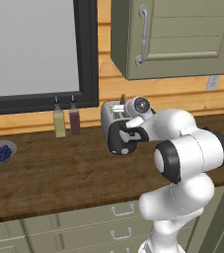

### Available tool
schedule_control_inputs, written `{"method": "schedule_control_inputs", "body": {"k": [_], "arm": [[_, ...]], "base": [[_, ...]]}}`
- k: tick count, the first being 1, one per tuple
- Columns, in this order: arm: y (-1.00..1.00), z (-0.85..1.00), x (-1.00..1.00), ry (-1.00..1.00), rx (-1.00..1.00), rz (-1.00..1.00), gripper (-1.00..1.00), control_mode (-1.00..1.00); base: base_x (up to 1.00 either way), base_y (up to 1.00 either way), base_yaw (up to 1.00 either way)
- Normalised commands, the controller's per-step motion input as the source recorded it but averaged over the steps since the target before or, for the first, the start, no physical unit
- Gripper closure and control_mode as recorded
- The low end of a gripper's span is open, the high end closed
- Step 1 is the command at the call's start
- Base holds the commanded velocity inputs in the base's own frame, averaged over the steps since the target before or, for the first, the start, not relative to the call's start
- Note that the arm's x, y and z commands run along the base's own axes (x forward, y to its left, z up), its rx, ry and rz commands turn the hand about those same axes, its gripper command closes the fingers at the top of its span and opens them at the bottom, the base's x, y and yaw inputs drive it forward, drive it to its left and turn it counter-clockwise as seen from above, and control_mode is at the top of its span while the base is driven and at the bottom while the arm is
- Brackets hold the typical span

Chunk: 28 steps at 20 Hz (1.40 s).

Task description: Start the toaster. Once the lever pops up, take the bread to the plate on the dining counter.

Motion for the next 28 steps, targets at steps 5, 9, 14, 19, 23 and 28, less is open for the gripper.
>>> {"method": "schedule_control_inputs", "body": {"k": [5, 9, 14, 19, 23, 28], "arm": [[0.06, 0.70, 0.00, 0.00, 0.00, 0.00, 1.00, -1.00], [0.14, 0.68, -0.03, 0.00, 0.00, 0.00, 1.00, -1.00], [0.13, 0.41, -0.21, 0.00, 0.00, 0.00, 1.00, -1.00], [0.12, 0.42, -0.49, 0.00, 0.00, 0.00, 1.00, -1.00], [0.10, 0.26, -0.91, 0.00, 0.00, 0.00, 1.00, -1.00], [0.03, 0.12, -1.00, 0.00, 0.00, 0.00, 1.00, -1.00]], "base": [[0.00, 0.00, 0.00], [0.00, 0.00, 0.00], [0.00, 0.00, 0.00], [0.00, 0.00, 0.00], [0.00, 0.00, 0.00], [0.00, 0.00, 0.00]]}}
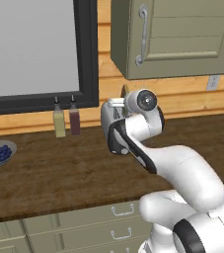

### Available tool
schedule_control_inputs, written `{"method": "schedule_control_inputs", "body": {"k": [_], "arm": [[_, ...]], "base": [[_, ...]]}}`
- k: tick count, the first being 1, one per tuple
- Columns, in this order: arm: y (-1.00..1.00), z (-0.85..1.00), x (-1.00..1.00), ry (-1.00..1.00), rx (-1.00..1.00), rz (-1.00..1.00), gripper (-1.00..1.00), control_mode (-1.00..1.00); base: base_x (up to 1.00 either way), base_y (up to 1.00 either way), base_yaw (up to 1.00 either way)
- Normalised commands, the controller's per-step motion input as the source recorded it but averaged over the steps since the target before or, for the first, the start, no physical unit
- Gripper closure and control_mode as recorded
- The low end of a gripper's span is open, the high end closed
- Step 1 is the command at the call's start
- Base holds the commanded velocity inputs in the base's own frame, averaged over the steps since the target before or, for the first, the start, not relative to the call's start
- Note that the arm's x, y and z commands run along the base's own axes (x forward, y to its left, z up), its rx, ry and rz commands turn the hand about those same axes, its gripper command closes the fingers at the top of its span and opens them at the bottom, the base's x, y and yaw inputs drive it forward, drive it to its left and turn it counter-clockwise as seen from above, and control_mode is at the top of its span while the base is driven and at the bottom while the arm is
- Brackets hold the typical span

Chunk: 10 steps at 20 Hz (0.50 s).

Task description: Start the toaster. Once the lever pops up, take the bread to the plate on the dining counter.

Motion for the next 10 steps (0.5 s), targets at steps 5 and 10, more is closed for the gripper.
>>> {"method": "schedule_control_inputs", "body": {"k": [5, 10], "arm": [[0.00, 0.41, -1.00, 0.05, 0.00, 0.00, 1.00, -1.00], [0.00, 0.49, -1.00, 0.12, 0.01, 0.00, 1.00, -1.00]], "base": [[0.00, 0.00, 0.00], [0.00, 0.00, 0.00]]}}
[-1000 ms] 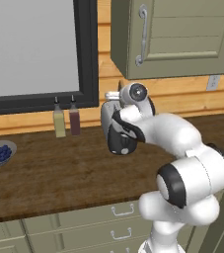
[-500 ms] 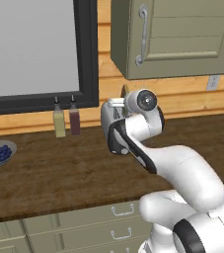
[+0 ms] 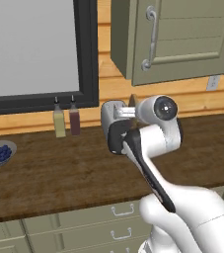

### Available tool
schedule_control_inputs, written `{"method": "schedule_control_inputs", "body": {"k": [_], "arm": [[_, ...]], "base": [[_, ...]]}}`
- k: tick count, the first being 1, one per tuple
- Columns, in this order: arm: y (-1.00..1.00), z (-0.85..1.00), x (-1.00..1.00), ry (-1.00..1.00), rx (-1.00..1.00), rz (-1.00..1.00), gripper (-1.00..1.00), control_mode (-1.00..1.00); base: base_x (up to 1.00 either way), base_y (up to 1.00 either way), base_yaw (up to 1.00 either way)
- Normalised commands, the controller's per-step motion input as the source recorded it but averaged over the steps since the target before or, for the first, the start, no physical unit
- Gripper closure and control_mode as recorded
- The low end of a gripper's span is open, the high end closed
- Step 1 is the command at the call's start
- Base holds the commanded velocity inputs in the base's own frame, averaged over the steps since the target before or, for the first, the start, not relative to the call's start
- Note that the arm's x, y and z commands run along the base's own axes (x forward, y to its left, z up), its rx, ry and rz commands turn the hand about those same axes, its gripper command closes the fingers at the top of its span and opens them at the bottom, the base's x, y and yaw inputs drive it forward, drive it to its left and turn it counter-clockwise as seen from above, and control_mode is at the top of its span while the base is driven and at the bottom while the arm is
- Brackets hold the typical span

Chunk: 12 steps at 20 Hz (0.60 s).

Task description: Start the toaster. Once the lever pops up, take the bread to the plate on the dining counter.

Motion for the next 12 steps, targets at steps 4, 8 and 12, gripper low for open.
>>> {"method": "schedule_control_inputs", "body": {"k": [4, 8, 12], "arm": [[0.00, 0.20, -1.00, 0.13, 0.03, 0.00, 1.00, -1.00], [0.03, 0.01, -0.72, 0.07, 0.01, 0.00, 1.00, -1.00], [0.00, 0.00, -0.12, 0.00, 0.00, 0.01, 1.00, -1.00]], "base": [[0.00, 0.00, 0.00], [0.00, 0.00, 0.00], [0.00, 0.00, 0.00]]}}
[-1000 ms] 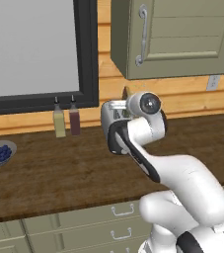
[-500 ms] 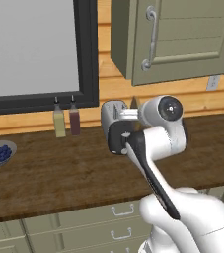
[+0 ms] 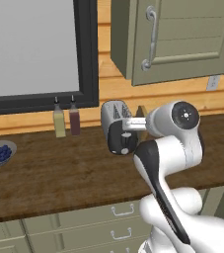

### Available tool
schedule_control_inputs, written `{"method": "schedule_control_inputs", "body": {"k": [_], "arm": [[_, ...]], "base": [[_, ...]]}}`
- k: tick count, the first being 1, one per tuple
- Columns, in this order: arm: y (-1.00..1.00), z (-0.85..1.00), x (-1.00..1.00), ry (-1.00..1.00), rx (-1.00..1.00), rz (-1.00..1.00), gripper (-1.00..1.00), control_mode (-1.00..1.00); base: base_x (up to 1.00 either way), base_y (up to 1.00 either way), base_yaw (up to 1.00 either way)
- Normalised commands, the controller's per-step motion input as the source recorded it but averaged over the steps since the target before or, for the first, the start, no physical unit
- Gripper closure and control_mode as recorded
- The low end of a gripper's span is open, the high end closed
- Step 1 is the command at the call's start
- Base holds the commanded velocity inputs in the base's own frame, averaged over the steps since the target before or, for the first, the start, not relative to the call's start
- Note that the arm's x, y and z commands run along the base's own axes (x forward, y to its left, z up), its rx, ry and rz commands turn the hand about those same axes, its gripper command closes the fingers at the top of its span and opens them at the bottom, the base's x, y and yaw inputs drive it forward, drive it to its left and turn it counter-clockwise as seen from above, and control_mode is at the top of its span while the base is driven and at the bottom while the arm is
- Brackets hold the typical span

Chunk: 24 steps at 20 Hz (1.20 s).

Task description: Start the toaster. Once the lever pops up, take the bread to the plate on the dining counter.

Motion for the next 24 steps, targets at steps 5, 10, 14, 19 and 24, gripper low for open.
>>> {"method": "schedule_control_inputs", "body": {"k": [5, 10, 14, 19, 24], "arm": [[0.00, 0.00, 0.00, 0.00, 0.00, 0.00, 1.00, -1.00], [0.00, 0.00, 0.00, 0.00, 0.00, 0.00, 1.00, -1.00], [0.00, 0.00, -0.05, 0.00, 0.00, 0.00, 1.00, -1.00], [0.00, 0.00, -0.11, 0.00, 0.00, 0.00, 1.00, 1.00], [0.00, 0.00, 0.00, 0.00, 0.00, 0.00, 1.00, 1.00]], "base": [[0.00, 0.00, 0.00], [0.00, 0.00, 0.00], [0.00, 0.00, 0.00], [-0.80, 0.00, 0.06], [-0.99, 0.00, 0.50]]}}
